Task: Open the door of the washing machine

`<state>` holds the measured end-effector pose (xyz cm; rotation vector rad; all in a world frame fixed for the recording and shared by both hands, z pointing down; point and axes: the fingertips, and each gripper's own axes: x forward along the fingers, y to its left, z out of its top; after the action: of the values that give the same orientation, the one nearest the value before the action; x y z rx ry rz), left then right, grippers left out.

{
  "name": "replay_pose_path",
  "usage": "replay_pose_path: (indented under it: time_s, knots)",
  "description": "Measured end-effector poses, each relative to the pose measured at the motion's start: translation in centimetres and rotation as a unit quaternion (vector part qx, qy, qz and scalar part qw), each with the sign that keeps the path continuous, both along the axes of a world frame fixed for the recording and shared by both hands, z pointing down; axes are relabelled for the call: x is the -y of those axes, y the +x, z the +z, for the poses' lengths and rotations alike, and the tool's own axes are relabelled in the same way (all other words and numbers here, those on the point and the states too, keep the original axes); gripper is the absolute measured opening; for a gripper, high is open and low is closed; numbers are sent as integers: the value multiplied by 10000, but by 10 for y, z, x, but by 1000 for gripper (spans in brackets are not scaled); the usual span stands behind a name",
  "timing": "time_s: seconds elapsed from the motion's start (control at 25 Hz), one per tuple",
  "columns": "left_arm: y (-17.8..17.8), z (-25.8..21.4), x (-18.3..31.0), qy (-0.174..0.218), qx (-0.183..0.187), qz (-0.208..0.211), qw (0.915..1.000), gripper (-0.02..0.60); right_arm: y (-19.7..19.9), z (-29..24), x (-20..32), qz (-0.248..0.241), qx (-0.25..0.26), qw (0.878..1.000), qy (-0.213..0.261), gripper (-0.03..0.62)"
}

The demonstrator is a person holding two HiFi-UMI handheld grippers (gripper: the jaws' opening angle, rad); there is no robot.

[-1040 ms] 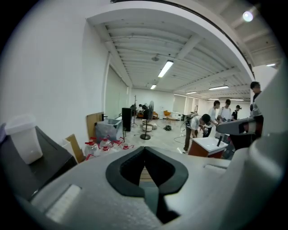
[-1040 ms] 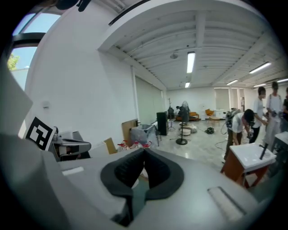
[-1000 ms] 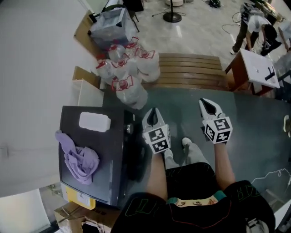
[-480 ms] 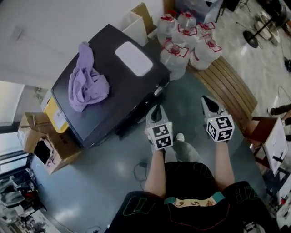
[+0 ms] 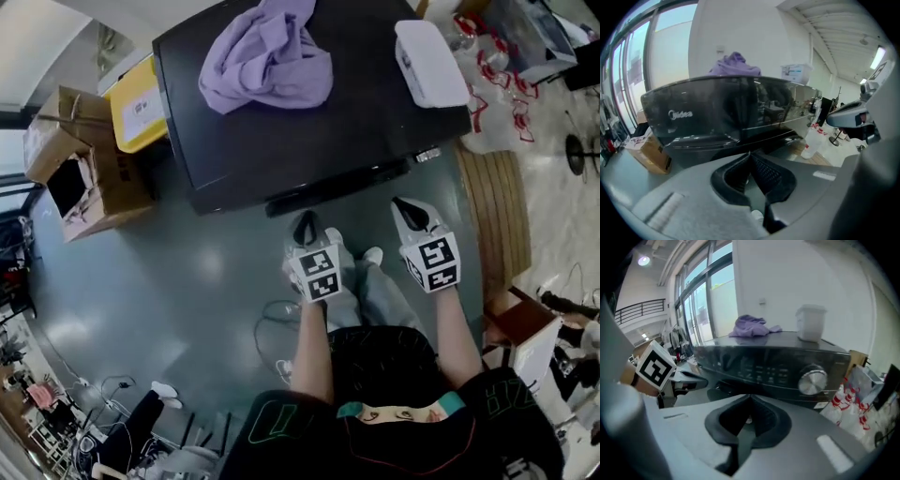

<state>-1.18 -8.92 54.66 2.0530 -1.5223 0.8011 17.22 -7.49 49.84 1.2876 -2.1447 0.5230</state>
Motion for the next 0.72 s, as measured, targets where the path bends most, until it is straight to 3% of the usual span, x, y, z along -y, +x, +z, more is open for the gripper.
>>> replay_pose_path:
  time_s: [0.2, 0.28, 0.32, 0.4, 0.56, 0.72]
  knots:
    - [-45, 37, -11, -288, 157, -80, 9994, 15, -47, 34, 9, -787, -847, 9932, -157, 3]
    - [-54, 51, -16, -464, 254, 139, 9985, 62, -61, 42, 12, -1240, -1236, 9844, -155, 3]
    - [-58, 59, -19, -558, 339, 287, 9975, 115, -66, 45, 13, -1430, -1398, 9796, -201, 39]
    - [-68, 74, -23, -723, 525, 488, 9948, 155, -77, 52, 14, -1838, -1711, 9675, -293, 120]
    - [-80, 99, -17, -884, 834, 631, 9906, 194, -98, 64, 18, -2719, -2311, 9340, -159, 130]
    - [-77, 117, -9, -813, 1235, 983, 9841, 221, -106, 69, 18, -3115, -2630, 9131, -29, 130]
